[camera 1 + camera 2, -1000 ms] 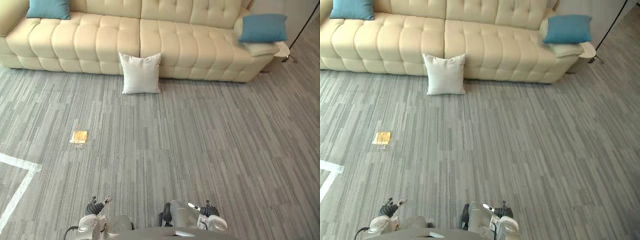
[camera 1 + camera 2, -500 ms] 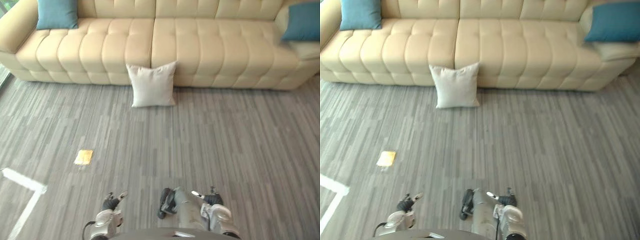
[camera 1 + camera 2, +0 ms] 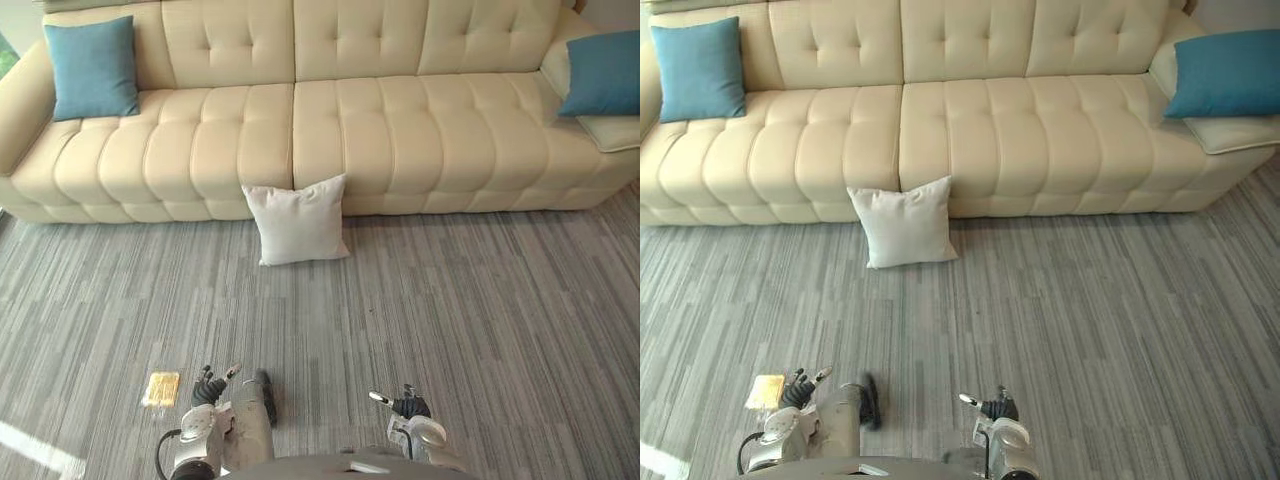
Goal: Pick up cushions and gather them together orderly.
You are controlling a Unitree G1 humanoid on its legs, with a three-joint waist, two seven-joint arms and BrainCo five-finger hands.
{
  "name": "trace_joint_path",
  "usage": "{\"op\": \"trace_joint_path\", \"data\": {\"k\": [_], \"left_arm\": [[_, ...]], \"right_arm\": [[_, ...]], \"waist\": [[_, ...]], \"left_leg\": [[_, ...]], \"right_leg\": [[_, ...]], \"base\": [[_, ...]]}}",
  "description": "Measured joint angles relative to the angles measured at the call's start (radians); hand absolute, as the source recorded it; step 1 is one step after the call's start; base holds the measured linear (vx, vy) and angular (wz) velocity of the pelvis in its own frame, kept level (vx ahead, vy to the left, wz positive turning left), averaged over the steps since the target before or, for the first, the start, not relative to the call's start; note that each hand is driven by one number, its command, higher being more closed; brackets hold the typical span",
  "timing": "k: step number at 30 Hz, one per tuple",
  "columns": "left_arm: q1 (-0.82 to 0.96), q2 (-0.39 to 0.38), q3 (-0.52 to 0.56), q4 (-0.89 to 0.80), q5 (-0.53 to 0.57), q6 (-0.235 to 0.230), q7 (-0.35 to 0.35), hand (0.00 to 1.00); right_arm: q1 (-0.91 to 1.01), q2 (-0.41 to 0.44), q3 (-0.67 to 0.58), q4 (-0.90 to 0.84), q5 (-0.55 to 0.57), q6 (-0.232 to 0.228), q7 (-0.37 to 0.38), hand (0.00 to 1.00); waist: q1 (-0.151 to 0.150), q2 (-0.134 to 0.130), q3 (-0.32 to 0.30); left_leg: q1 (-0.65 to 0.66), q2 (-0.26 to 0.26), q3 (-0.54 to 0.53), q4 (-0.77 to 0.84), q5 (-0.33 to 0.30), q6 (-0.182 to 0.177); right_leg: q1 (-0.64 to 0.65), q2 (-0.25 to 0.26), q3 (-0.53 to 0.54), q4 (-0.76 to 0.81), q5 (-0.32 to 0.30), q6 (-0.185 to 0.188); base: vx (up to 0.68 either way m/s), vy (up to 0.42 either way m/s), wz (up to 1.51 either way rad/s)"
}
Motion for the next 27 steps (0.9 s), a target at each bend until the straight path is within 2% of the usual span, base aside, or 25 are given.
{"op": "trace_joint_path", "data": {"k": [1, 2, 3, 4, 5, 6, 7, 9, 10, 11, 13, 15, 16, 17, 18, 19, 20, 21, 24, 27], "left_arm": [[0.001, 0.005, 0.007, 0.0, 0.0, 0.001, -0.001, 0.0], [-0.001, 0.019, 0.02, 0.0, 0.001, 0.001, -0.001, 0.0], [-0.002, 0.025, 0.021, 0.0, 0.001, 0.001, -0.001, 0.0], [-0.006, 0.041, 0.01, 0.012, 0.001, 0.001, -0.001, 0.0], [-0.008, 0.048, 0.003, 0.022, 0.001, 0.002, -0.001, 0.0], [-0.016, 0.062, -0.014, 0.048, 0.001, 0.011, -0.001, 0.0], [-0.018, 0.066, -0.023, 0.064, 0.0, 0.018, -0.001, 0.0], [-0.012, 0.067, -0.044, 0.069, 0.0, 0.023, -0.001, 0.0], [-0.009, 0.065, -0.046, 0.069, 0.0, 0.023, -0.002, 0.0], [-0.008, 0.063, -0.046, 0.068, 0.0, 0.024, -0.001, 0.0], [-0.006, 0.058, -0.045, 0.069, -0.01, 0.024, -0.001, 0.0], [-0.011, 0.052, -0.045, 0.07, -0.017, 0.024, -0.001, 0.0], [-0.011, 0.051, -0.033, 0.078, -0.017, 0.025, 0.0, 0.0], [-0.01, 0.049, -0.034, 0.085, -0.017, 0.027, 0.0, 0.0], [-0.01, 0.048, -0.035, 0.087, -0.016, 0.027, -0.001, 0.0], [-0.012, 0.046, -0.035, 0.089, -0.016, 0.027, -0.001, 0.0], [-0.02, 0.03, -0.033, 0.111, -0.015, 0.03, -0.001, 0.0], [-0.026, 0.007, -0.037, 0.113, -0.014, 0.029, -0.007, 0.0], [-0.026, -0.008, -0.032, 0.116, -0.011, 0.028, -0.009, 0.0], [-0.025, -0.008, -0.031, 0.116, 0.006, 0.029, -0.02, 0.0]], "right_arm": [[0.001, 0.001, 0.0, 0.0, -0.001, 0.0, -0.004, 0.0], [0.008, 0.02, 0.0, 0.003, -0.002, 0.0, -0.008, 0.0], [0.014, 0.024, 0.0, 0.006, -0.002, 0.0, -0.009, 0.0], [0.014, 0.026, 0.0, 0.025, -0.003, 0.002, -0.008, 0.0], [0.013, 0.026, 0.0, 0.03, -0.005, 0.002, -0.009, 0.0], [0.009, 0.022, -0.001, 0.031, -0.01, 0.001, -0.008, 0.0], [0.006, 0.022, 0.001, 0.031, -0.011, -0.002, -0.002, 0.0], [0.006, 0.022, 0.002, 0.024, -0.011, -0.005, 0.003, 0.0], [0.006, 0.022, 0.001, 0.019, -0.011, -0.005, 0.011, 0.0], [0.006, 0.022, 0.001, 0.0, -0.011, -0.006, 0.018, 0.0], [0.006, 0.022, -0.002, -0.015, -0.012, -0.006, 0.018, 0.0], [0.006, 0.021, -0.004, -0.047, -0.012, -0.005, 0.019, 0.0], [0.006, 0.021, -0.003, -0.045, -0.012, -0.006, 0.019, 0.0], [0.006, 0.019, -0.002, -0.045, -0.012, -0.006, 0.019, 0.0], [0.009, 0.019, -0.001, -0.045, -0.012, -0.005, 0.019, 0.0], [0.013, 0.018, -0.001, -0.045, -0.011, -0.004, 0.019, 0.0], [0.007, -0.001, -0.003, -0.042, -0.012, -0.004, 0.019, 0.0], [0.006, -0.021, -0.004, -0.038, -0.013, -0.004, 0.019, 0.0], [0.006, -0.043, -0.003, -0.008, -0.02, -0.003, 0.019, 0.0], [0.009, -0.052, -0.003, 0.029, -0.039, 0.001, 0.018, 0.0]], "waist": [[0.002, -0.013, -0.006], [-0.003, -0.038, -0.02], [-0.007, -0.053, -0.022], [-0.003, -0.074, -0.029], [-0.003, -0.079, -0.03], [-0.008, -0.082, -0.027], [-0.009, -0.081, -0.026], [-0.007, -0.077, -0.024], [-0.008, -0.066, -0.018], [-0.012, -0.067, -0.019], [-0.019, -0.074, -0.021], [-0.029, -0.071, -0.02], [-0.031, -0.07, -0.019], [-0.038, -0.07, -0.019], [-0.041, -0.074, -0.021], [-0.044, -0.076, -0.022], [-0.041, -0.048, -0.022], [-0.04, -0.026, -0.028], [-0.047, -0.008, -0.032], [-0.063, 0.0, -0.036]], "left_leg": [[-0.004, -0.016, 0.0, 0.014, 0.016, 0.018], [-0.012, -0.041, 0.005, 0.046, -0.016, 0.041], [-0.013, -0.054, 0.012, 0.056, -0.029, 0.054], [0.002, -0.076, 0.035, 0.08, -0.077, 0.07], [0.016, -0.087, 0.035, 0.082, -0.094, 0.075], [0.069, -0.104, 0.034, 0.074, -0.126, 0.087], [0.118, -0.112, 0.032, 0.065, -0.147, 0.094], [0.216, -0.117, 0.034, 0.035, -0.167, 0.101], [0.267, -0.117, 0.035, 0.005, -0.173, 0.098], [0.32, -0.117, 0.035, -0.033, -0.182, 0.089], [0.388, -0.112, 0.035, -0.076, -0.201, 0.065], [0.439, -0.087, 0.033, -0.081, -0.245, 0.031], [0.477, -0.074, 0.035, -0.093, -0.26, 0.016], [0.529, -0.063, 0.03, -0.125, -0.275, -0.012], [0.544, -0.063, 0.024, -0.135, -0.284, -0.03], [0.557, -0.066, 0.013, -0.143, -0.29, -0.041], [0.584, -0.05, -0.022, -0.165, -0.297, -0.05], [0.579, -0.056, -0.054, -0.199, -0.26, -0.032], [0.601, -0.046, -0.096, -0.2, -0.207, -0.031], [0.578, 0.007, -0.15, -0.063, -0.177, -0.069]], "right_leg": [[0.001, -0.015, 0.019, 0.001, -0.012, 0.001], [0.003, -0.044, 0.038, 0.015, -0.017, -0.001], [-0.008, -0.06, 0.047, 0.037, -0.012, -0.001], [-0.064, -0.098, 0.075, 0.177, 0.016, 0.015], [-0.083, -0.109, 0.083, 0.243, 0.031, 0.026], [-0.147, -0.133, 0.106, 0.438, 0.101, 0.063], [-0.203, -0.139, 0.13, 0.608, 0.125, 0.093], [-0.289, -0.143, 0.127, 0.836, 0.121, 0.091], [-0.332, -0.142, 0.113, 0.897, 0.118, 0.084], [-0.378, -0.14, 0.093, 0.931, 0.11, 0.07], [-0.481, -0.139, 0.055, 0.912, 0.086, 0.054], [-0.568, -0.124, 0.016, 0.797, 0.06, 0.048], [-0.588, -0.104, 0.004, 0.689, 0.062, 0.042], [-0.588, -0.08, 0.003, 0.507, 0.094, 0.031], [-0.579, -0.072, 0.018, 0.406, 0.128, 0.037], [-0.566, -0.072, 0.026, 0.351, 0.218, 0.023], [-0.544, -0.053, -0.007, 0.36, 0.223, -0.009], [-0.548, -0.048, -0.011, 0.374, 0.192, -0.017], [-0.521, -0.046, -0.04, 0.423, 0.11, -0.059], [-0.41, -0.026, -0.102, 0.372, 0.082, -0.077]], "base": [[0.45, 0.348, -0.62], [0.43, 0.268, -0.22], [0.66, 0.37, -0.08], [0.55, 0.287, 0.06], [0.64, 0.352, 0.16], [0.52, 0.248, 0.2], [0.5, 0.207, 0.19], [0.45, 0.099, 0.04], [0.5, 0.045, -0.05], [0.39, 0.004, -0.05], [0.35, -0.079, 0.02], [0.35, -0.174, -0.02], [0.48, -0.312, 0.03], [0.5, -0.331, 0.13], [0.44, -0.3, 0.26], [0.28, -0.179, 0.28], [0.42, -0.238, 0.31], [0.46, -0.258, 0.32], [0.38, -0.214, 0.21], [0.3, -0.152, 0.54]]}}
